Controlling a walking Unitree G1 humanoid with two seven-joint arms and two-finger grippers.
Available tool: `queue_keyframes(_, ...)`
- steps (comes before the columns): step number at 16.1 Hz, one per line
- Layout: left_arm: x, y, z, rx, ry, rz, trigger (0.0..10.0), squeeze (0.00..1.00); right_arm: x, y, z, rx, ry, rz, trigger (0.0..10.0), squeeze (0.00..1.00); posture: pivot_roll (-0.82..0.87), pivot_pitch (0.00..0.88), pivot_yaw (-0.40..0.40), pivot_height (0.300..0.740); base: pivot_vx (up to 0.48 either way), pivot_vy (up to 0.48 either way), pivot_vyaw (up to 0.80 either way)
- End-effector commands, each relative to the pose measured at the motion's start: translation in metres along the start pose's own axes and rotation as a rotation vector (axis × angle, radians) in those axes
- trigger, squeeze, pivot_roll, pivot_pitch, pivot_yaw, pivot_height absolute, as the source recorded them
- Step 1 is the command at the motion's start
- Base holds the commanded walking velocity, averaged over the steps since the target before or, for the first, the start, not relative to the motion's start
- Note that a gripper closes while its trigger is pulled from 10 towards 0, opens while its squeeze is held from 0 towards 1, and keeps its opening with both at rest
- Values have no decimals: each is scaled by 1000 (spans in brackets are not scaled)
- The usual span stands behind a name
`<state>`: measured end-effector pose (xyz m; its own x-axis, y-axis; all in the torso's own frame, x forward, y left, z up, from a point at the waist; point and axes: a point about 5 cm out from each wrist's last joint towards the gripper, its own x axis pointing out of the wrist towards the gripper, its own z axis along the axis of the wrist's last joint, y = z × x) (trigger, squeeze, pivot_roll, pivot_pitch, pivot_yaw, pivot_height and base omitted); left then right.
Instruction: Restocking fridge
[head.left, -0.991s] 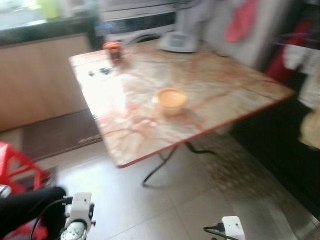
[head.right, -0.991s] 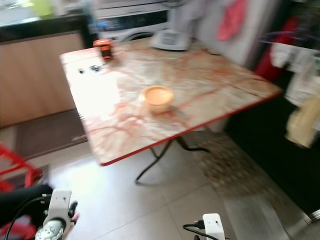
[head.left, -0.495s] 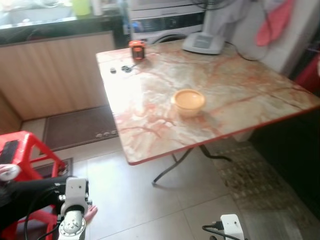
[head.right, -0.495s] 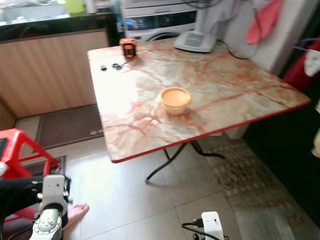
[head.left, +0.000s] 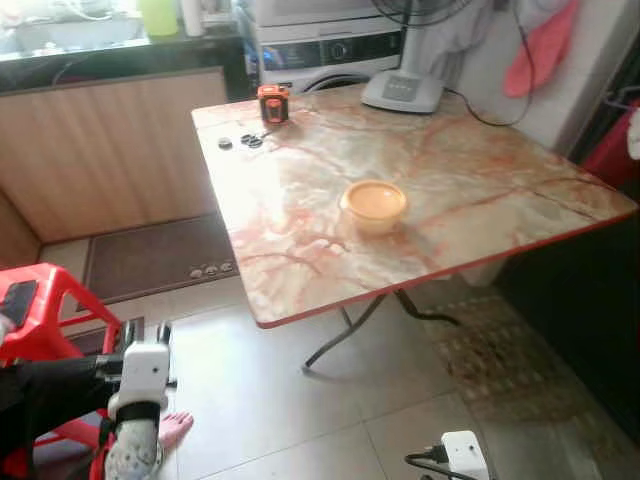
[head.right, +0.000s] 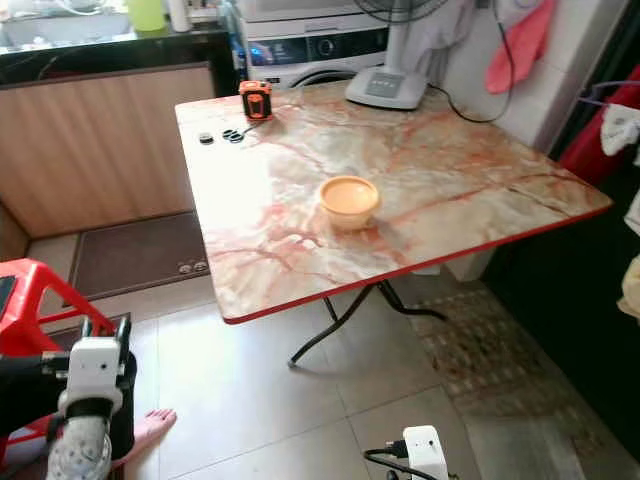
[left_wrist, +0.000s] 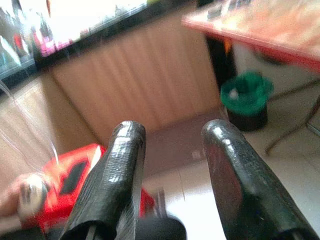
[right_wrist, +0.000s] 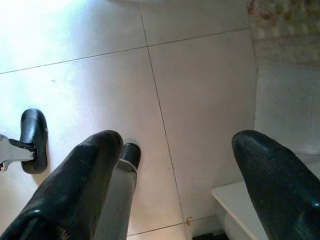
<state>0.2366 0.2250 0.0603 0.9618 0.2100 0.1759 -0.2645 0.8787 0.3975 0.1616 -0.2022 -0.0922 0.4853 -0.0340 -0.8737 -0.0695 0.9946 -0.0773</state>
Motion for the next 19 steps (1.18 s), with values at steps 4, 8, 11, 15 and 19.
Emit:
queue_keyframes(4,45,-26,60,-95,-177,-127,10000,0,0,-1,3,-17,-4,1,10000,0,-66,0,-27,740,0,0,0)
queue_keyframes(8,57,-70,109,-242,-270,-337,10000,0,0,-1,3,9,-11,-9,10000,0,-87,0,-20,740,0,0,0)
queue_keyframes(11,55,-90,119,-277,-284,-422,10000,0,0,-1,3,16,-14,-7,10000,0,-90,0,-19,740,0,0,0)
queue_keyframes(15,53,-86,107,-276,-242,-412,10000,0,0,-1,3,19,-23,-7,10000,0,-90,0,-20,740,0,0,0)
queue_keyframes(19,40,-73,92,-224,-211,-410,10000,0,0,-1,2,21,-26,-8,10000,0,-92,0,-16,740,0,0,0)
